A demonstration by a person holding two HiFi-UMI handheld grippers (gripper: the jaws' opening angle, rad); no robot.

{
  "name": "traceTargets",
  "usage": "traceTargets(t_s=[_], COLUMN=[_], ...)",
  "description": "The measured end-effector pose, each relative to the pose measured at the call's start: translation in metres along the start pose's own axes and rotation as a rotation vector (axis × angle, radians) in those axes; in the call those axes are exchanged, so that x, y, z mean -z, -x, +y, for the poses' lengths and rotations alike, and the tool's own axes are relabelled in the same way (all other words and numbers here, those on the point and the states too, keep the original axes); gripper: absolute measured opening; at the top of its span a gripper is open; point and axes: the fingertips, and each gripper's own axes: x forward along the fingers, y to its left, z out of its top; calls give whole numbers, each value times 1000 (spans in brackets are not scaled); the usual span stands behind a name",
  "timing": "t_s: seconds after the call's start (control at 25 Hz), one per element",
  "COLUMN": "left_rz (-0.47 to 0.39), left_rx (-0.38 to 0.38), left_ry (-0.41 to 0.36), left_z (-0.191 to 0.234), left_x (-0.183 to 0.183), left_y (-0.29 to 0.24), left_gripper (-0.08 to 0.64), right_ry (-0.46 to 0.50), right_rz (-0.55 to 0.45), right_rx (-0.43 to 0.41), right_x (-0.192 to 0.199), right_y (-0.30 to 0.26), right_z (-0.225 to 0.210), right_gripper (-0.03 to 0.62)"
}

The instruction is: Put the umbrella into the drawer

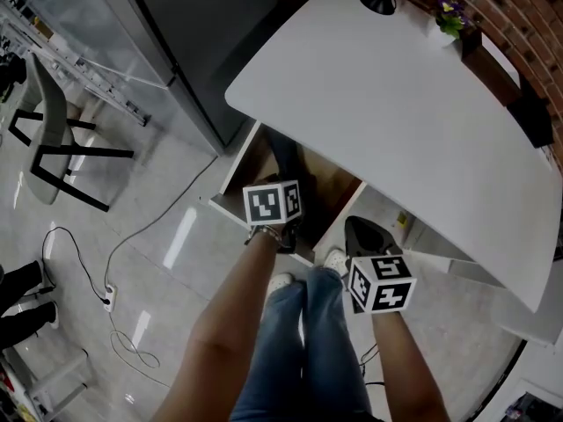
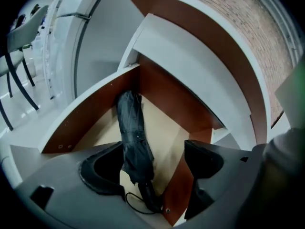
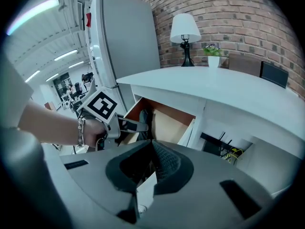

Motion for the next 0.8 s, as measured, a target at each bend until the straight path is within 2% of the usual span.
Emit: traceTargets(t_s=[0.2,0.4,0.52,0.72,0.8], left_rz=[-2,-60,-86,-130,-146], left_rx=[14,25,10,-12,-15], left_ry=[-71,-148,-168,-203,-222], left_z=[-18,-33,-41,-52,-58], left_x=[-11,-28,-36,-45,-45], left_y=[35,74,96,128,142], left_gripper=[374,373,366,268,252], right_ry=[29,72,82,111,131], right_rz=[0,9,-13,-40,-42], right_rx=[-30,-38,-40,-42,-48], right_x=[-15,-28,-43,-65,-70], right_y=[21,40,55,73,80], right_z=[12,19,22,26,29], right_gripper=[0,0,0,0,0])
